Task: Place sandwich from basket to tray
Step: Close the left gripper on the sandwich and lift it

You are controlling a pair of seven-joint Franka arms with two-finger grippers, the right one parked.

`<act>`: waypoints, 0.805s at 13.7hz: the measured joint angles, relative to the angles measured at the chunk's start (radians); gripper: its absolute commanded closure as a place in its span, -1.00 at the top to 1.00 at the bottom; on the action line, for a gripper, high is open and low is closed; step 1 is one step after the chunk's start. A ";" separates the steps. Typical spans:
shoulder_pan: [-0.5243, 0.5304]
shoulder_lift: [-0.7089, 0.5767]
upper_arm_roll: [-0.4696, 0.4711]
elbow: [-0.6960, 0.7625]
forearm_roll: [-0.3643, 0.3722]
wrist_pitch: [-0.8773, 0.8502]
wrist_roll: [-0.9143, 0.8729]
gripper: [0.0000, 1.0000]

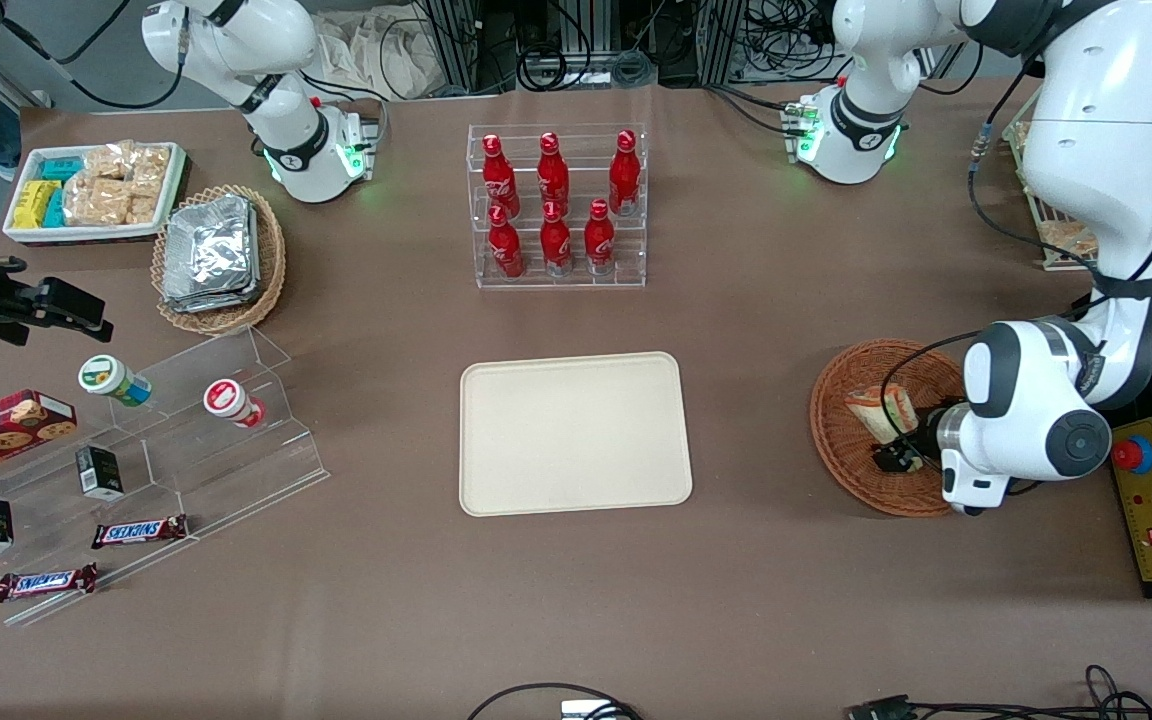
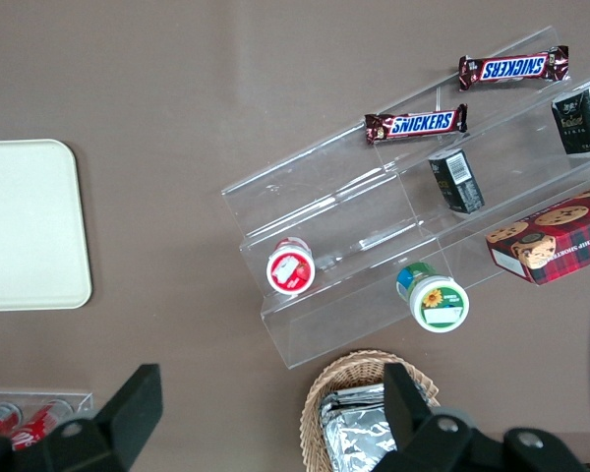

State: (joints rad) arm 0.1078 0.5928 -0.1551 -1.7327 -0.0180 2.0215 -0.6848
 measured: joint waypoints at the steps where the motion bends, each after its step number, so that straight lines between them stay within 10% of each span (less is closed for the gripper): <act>1: -0.003 0.000 -0.003 -0.002 -0.003 -0.002 -0.013 0.99; 8: -0.035 0.000 0.000 -0.026 -0.004 -0.004 -0.059 -0.27; 11: -0.030 -0.007 0.002 -0.026 -0.004 -0.008 -0.059 -0.49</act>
State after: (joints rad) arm 0.0773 0.5855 -0.1533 -1.7589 -0.0220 2.0131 -0.7437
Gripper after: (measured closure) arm 0.648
